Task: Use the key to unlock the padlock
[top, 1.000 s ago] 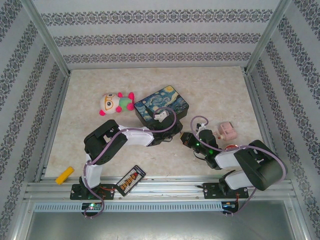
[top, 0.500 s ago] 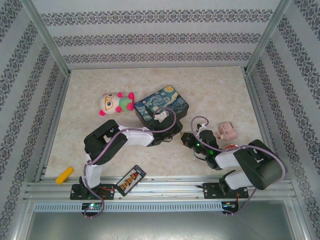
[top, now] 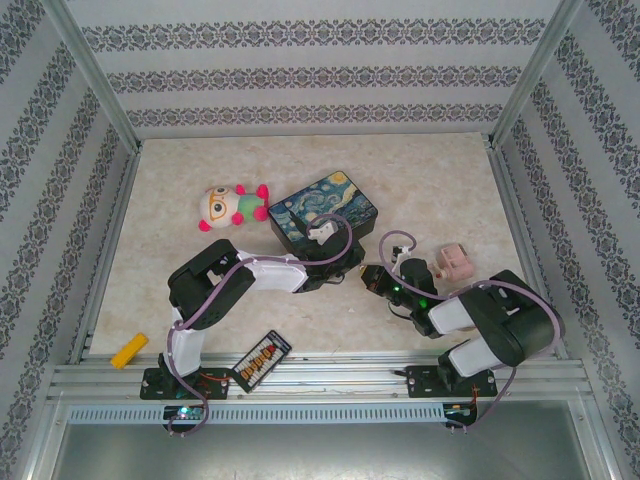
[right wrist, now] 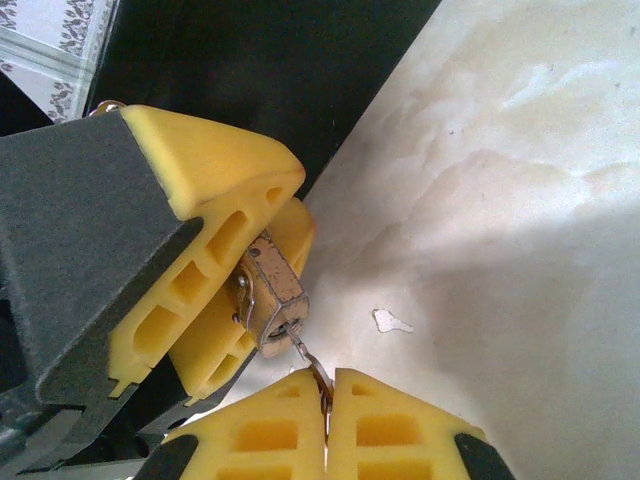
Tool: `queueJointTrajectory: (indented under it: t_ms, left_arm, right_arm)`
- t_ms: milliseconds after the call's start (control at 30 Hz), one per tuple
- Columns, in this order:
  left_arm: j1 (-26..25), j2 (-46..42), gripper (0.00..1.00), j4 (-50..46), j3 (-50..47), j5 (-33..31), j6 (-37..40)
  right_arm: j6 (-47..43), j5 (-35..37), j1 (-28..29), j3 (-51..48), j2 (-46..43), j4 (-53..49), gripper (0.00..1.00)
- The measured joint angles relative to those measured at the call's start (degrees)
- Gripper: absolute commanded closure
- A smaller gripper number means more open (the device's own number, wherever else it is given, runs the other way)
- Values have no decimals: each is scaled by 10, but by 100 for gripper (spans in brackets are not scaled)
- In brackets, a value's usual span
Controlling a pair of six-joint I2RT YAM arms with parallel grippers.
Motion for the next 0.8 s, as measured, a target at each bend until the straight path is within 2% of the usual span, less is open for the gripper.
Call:
queueJointTrajectory:
  t_ms: [333, 800]
  left_arm:
    - [0, 0, 95, 0, -2, -6, 3]
    - [0, 0, 95, 0, -2, -6, 4]
  right_arm:
    - [0, -23, -11, 0, 37, 44, 100]
    - [0, -33, -17, 0, 40, 48, 100]
